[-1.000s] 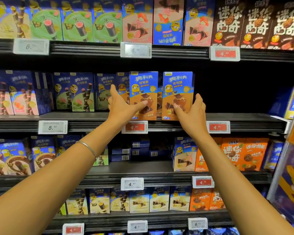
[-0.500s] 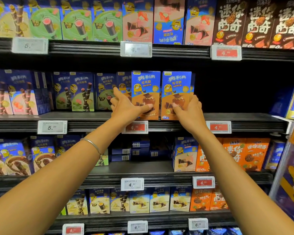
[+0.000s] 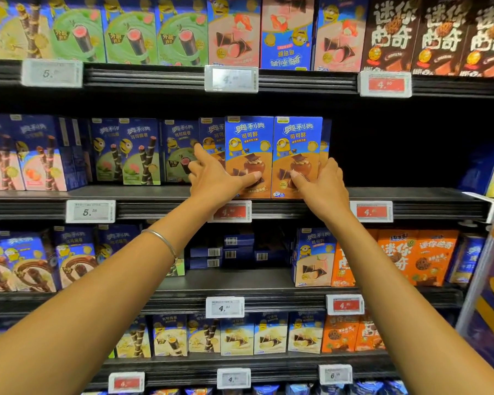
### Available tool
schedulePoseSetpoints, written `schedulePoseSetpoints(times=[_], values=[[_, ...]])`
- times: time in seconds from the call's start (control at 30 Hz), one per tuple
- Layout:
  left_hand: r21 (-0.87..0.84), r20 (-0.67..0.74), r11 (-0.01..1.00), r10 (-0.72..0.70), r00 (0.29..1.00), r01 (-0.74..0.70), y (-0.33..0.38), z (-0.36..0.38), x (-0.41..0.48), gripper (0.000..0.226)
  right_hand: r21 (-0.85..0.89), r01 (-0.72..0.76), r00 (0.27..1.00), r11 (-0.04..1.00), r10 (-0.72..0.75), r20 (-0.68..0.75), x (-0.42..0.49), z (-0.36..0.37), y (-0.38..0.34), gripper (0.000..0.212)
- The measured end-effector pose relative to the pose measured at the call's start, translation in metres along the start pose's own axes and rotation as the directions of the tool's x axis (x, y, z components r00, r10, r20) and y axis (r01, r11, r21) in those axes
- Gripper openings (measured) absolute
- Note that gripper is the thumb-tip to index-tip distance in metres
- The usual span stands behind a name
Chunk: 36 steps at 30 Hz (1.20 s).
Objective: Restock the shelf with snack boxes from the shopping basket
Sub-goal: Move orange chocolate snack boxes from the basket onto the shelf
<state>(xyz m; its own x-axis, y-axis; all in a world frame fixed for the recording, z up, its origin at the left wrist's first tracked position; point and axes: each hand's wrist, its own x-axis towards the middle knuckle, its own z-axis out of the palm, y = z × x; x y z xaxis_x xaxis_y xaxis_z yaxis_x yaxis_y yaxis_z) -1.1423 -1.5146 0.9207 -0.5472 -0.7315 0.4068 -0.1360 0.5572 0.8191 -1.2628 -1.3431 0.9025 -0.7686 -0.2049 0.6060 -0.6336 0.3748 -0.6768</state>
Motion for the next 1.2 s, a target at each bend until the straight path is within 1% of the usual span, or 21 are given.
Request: schedulePoseSetpoints(times=[0.13,0.37,0.47,0.63,0.7,0.8,0.9,1.0,1.07,1.13,1.2], values=[[0.017,-0.003,1.0,0.003,1.0,-0.003,-0.001,0.002,0.0,0.149,-0.009,0.004,1.0,1.0,-0.004,0.007,-0.002,-0.001,-0.001,0.071],[0.036,0.0,0.999,0.017,1.0,-0.017,-0.004,0.001,-0.002,0.152,0.05,0.028,0.999,0.998,-0.029,0.03,-0.006,-0.001,0.0,0.065],[0.016,-0.005,0.999,0.031,1.0,-0.031,-0.005,0.001,-0.005,0.152,0.117,0.033,0.998,0.993,-0.039,0.048,-0.007,-0.001,0.0,0.065],[-0.051,-0.01,0.996,0.074,0.997,-0.075,-0.006,-0.003,-0.01,0.15,0.181,0.025,0.998,0.983,-0.036,0.056,-0.006,-0.004,-0.001,0.063],[-0.103,-0.047,0.988,0.108,0.993,-0.113,-0.007,-0.005,-0.014,0.143,0.235,0.005,1.0,0.972,-0.007,0.007,-0.009,-0.004,-0.001,0.064],[-0.188,-0.155,0.962,0.172,0.973,-0.199,-0.009,-0.006,-0.026,0.121,0.369,0.007,0.995,0.93,0.03,-0.094,-0.023,-0.007,0.003,0.069],[-0.208,-0.199,0.933,0.254,0.946,-0.294,-0.017,-0.009,-0.046,0.094,0.52,0.069,0.99,0.852,0.005,-0.139,-0.052,-0.008,0.006,0.06],[-0.199,-0.262,0.875,0.385,0.885,-0.44,-0.039,-0.013,-0.077,0.073,0.584,0.127,0.983,0.802,-0.022,-0.183,-0.093,-0.008,0.02,0.052],[-0.227,-0.299,0.849,0.405,0.864,-0.477,-0.067,-0.011,-0.102,0.065,0.621,0.113,0.989,0.776,-0.027,-0.147,-0.126,-0.003,0.037,0.043],[-0.301,-0.313,0.829,0.38,0.87,-0.471,-0.104,-0.004,-0.134,0.056,0.642,0.045,0.997,0.765,0.003,-0.073,-0.165,0.003,0.058,0.037],[-0.387,-0.265,0.84,0.294,0.919,-0.38,-0.149,0.011,-0.173,0.048,0.624,-0.088,0.996,0.776,0.063,0.061,-0.205,0.014,0.087,0.036]])
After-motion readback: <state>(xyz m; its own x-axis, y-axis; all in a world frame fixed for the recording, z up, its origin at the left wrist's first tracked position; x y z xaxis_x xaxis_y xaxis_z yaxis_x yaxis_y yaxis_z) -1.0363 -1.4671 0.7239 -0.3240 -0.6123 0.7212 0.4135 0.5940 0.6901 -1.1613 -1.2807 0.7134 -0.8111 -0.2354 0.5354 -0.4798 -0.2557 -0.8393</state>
